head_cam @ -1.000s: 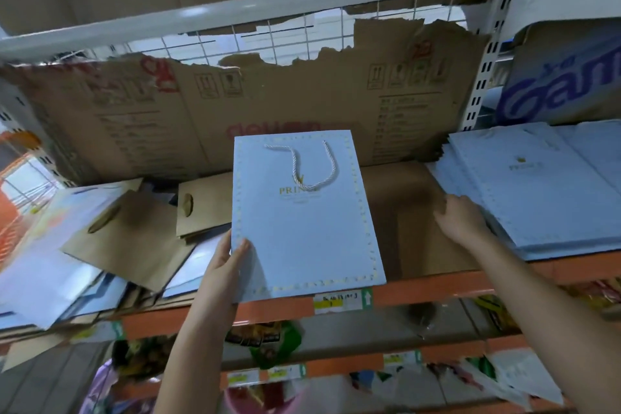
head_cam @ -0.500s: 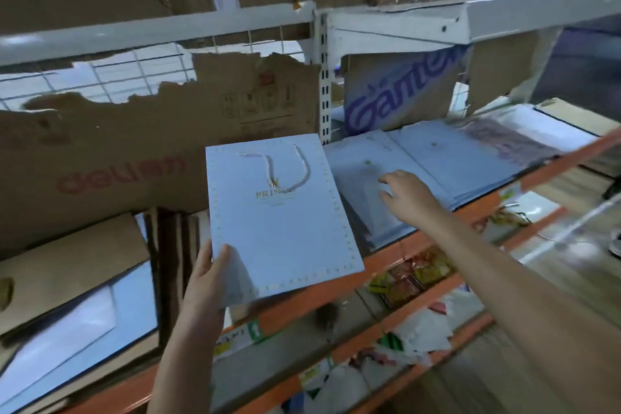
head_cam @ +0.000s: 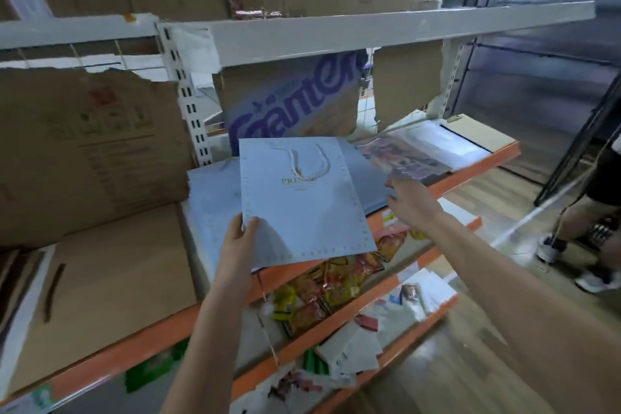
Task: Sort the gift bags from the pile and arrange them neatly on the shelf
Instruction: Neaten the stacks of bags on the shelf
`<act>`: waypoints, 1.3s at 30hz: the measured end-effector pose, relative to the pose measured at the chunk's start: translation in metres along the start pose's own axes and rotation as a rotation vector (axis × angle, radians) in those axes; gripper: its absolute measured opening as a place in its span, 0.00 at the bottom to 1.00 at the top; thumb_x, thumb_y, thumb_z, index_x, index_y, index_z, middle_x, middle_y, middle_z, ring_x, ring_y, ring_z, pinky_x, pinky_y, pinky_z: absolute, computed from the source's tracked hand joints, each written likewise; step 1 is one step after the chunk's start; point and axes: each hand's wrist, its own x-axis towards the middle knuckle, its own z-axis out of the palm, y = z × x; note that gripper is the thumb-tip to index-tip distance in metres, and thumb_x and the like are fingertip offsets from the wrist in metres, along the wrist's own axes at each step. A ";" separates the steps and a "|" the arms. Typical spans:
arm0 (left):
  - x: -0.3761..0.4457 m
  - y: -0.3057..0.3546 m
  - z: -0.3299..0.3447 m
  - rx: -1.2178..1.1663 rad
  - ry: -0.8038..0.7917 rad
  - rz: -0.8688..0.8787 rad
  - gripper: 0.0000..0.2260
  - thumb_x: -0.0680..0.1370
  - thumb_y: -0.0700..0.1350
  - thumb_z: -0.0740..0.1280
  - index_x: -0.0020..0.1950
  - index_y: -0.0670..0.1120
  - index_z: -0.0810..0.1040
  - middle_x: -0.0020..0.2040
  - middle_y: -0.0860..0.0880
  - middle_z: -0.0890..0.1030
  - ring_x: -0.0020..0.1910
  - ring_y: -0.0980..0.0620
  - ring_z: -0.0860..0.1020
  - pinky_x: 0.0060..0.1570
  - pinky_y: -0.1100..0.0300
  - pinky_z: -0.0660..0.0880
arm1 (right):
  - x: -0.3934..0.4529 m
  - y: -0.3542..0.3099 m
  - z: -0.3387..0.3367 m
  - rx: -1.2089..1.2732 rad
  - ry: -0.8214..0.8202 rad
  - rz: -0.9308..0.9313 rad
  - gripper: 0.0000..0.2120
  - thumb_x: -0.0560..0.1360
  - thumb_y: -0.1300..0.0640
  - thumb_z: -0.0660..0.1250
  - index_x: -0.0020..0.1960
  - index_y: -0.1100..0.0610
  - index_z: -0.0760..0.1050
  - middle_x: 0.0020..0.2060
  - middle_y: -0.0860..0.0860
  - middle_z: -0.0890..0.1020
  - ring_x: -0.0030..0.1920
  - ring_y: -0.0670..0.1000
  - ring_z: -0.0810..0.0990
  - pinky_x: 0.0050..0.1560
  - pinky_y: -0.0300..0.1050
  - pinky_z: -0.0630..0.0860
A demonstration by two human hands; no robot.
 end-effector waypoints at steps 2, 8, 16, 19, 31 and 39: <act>0.008 -0.001 0.029 0.044 -0.006 0.007 0.15 0.82 0.46 0.58 0.67 0.46 0.70 0.62 0.45 0.76 0.53 0.47 0.75 0.45 0.55 0.73 | 0.008 0.021 -0.001 0.003 0.009 0.009 0.17 0.79 0.60 0.54 0.65 0.64 0.70 0.64 0.61 0.74 0.62 0.60 0.74 0.59 0.48 0.70; 0.042 -0.004 0.098 0.158 0.067 0.029 0.16 0.81 0.44 0.57 0.68 0.42 0.67 0.52 0.46 0.74 0.42 0.51 0.73 0.42 0.54 0.71 | 0.054 0.080 0.012 0.077 0.045 0.011 0.17 0.77 0.61 0.57 0.65 0.62 0.70 0.60 0.61 0.77 0.59 0.61 0.76 0.54 0.49 0.73; 0.075 -0.018 0.141 0.405 0.250 0.122 0.21 0.79 0.43 0.60 0.72 0.46 0.61 0.42 0.48 0.76 0.36 0.47 0.73 0.34 0.56 0.68 | 0.139 0.113 0.025 0.119 -0.033 -0.063 0.15 0.76 0.65 0.58 0.61 0.64 0.73 0.57 0.62 0.78 0.54 0.58 0.78 0.48 0.43 0.73; 0.077 -0.022 0.151 0.599 0.342 0.172 0.23 0.78 0.40 0.62 0.72 0.42 0.62 0.53 0.47 0.76 0.47 0.44 0.74 0.42 0.52 0.73 | 0.169 0.118 0.032 0.178 -0.041 -0.099 0.16 0.75 0.66 0.58 0.61 0.63 0.75 0.58 0.62 0.78 0.55 0.59 0.79 0.49 0.44 0.74; 0.079 -0.049 0.192 1.289 0.619 0.101 0.13 0.74 0.41 0.67 0.55 0.36 0.77 0.50 0.35 0.76 0.50 0.35 0.73 0.46 0.44 0.70 | 0.210 0.117 0.049 0.151 -0.163 -0.388 0.13 0.78 0.62 0.58 0.60 0.65 0.74 0.57 0.60 0.79 0.55 0.55 0.79 0.49 0.40 0.72; 0.064 -0.015 0.162 1.430 0.638 0.095 0.17 0.80 0.50 0.57 0.65 0.46 0.73 0.63 0.44 0.74 0.62 0.43 0.70 0.59 0.49 0.67 | 0.204 0.073 0.034 0.142 -0.183 -0.662 0.16 0.79 0.60 0.57 0.64 0.63 0.70 0.61 0.59 0.76 0.60 0.56 0.75 0.57 0.46 0.72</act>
